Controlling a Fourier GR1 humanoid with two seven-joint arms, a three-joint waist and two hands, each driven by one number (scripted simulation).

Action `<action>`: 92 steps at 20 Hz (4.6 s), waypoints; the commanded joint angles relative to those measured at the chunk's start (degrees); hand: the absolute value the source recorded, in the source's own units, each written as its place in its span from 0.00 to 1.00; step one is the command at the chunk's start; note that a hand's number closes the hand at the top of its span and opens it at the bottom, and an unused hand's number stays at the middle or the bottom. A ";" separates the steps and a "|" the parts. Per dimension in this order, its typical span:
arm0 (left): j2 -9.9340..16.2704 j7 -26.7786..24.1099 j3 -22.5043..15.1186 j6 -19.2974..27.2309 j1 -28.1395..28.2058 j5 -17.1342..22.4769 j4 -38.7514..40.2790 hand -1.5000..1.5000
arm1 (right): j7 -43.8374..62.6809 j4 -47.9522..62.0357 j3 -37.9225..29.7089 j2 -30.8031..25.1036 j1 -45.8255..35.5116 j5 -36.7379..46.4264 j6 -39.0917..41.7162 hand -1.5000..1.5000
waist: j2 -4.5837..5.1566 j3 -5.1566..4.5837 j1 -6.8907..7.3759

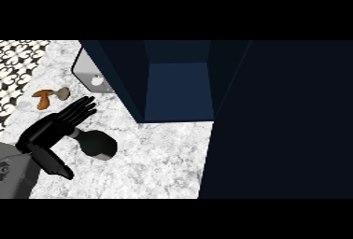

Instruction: Pick up the wine, place it into the cabinet and close the cabinet

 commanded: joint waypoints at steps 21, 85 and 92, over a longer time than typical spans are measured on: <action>0.63 -23.30 -10.00 -0.54 -6.39 -10.50 26.16 0.00 | 1.30 -9.15 0.38 -5.35 0.44 2.91 -3.42 0.00 | 0.08 -0.05 -0.81; -20.56 -2.97 -27.57 56.92 15.59 3.77 -28.93 1.00 | -8.15 -14.46 1.12 -16.99 12.41 0.10 -8.37 0.00 | -0.27 0.18 0.91; -20.56 -5.58 -30.53 64.71 8.48 3.09 -19.62 1.00 | -9.28 -13.64 -2.10 -18.06 11.96 -4.35 -6.95 0.00 | 0.06 0.15 0.84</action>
